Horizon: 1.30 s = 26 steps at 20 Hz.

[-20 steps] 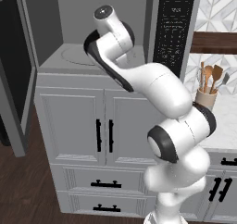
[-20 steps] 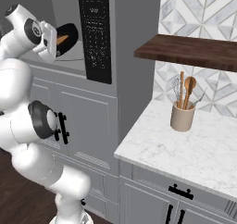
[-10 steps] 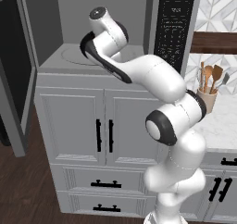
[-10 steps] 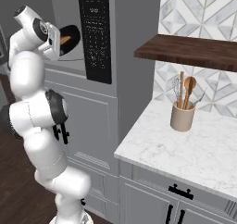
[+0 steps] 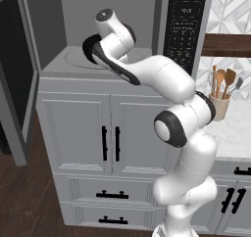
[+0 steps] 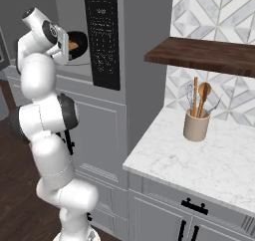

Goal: Open the microwave, place the bowl with waffle inside the microwave, then close the microwave door and turn it on.

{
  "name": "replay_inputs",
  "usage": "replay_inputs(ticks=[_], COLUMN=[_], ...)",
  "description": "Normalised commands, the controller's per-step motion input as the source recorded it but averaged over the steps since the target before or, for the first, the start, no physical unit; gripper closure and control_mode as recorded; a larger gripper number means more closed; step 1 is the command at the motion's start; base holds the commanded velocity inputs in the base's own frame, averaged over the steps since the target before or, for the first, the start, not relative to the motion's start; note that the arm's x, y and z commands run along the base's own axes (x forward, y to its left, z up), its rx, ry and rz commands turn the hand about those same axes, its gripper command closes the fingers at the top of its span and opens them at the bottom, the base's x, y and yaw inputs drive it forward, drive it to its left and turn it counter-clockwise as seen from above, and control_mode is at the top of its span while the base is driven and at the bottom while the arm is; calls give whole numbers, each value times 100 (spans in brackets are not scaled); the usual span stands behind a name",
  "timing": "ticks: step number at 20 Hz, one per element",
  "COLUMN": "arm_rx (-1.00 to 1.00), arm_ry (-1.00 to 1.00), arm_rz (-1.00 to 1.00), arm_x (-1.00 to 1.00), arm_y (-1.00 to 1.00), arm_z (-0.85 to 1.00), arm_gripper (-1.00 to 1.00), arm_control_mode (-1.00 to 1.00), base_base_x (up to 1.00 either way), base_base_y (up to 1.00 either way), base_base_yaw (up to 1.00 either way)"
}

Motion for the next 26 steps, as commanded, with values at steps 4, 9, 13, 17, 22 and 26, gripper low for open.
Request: replay_inputs(ticks=[4,9,13,17,22,26], arm_rx=[2,4,0,0,-1,-8], arm_ry=[-15,-38,-60,-60,-52,-25], arm_rz=[1,3,12,16,6,0], arm_x=[13,-34,-100,-100,-100,-91], arm_y=[0,0,1,3,13,51], arm_z=[0,0,0,0,0,0], arm_gripper=[-100,-100,-100,-100,-100,-100], arm_control_mode=[-100,-100,-100,-100,-100,-100], base_base_x=[0,0,0,0,0,0], base_base_y=[0,0,0,0,0,0], base_base_yaw=[0,0,0,0,0,0])
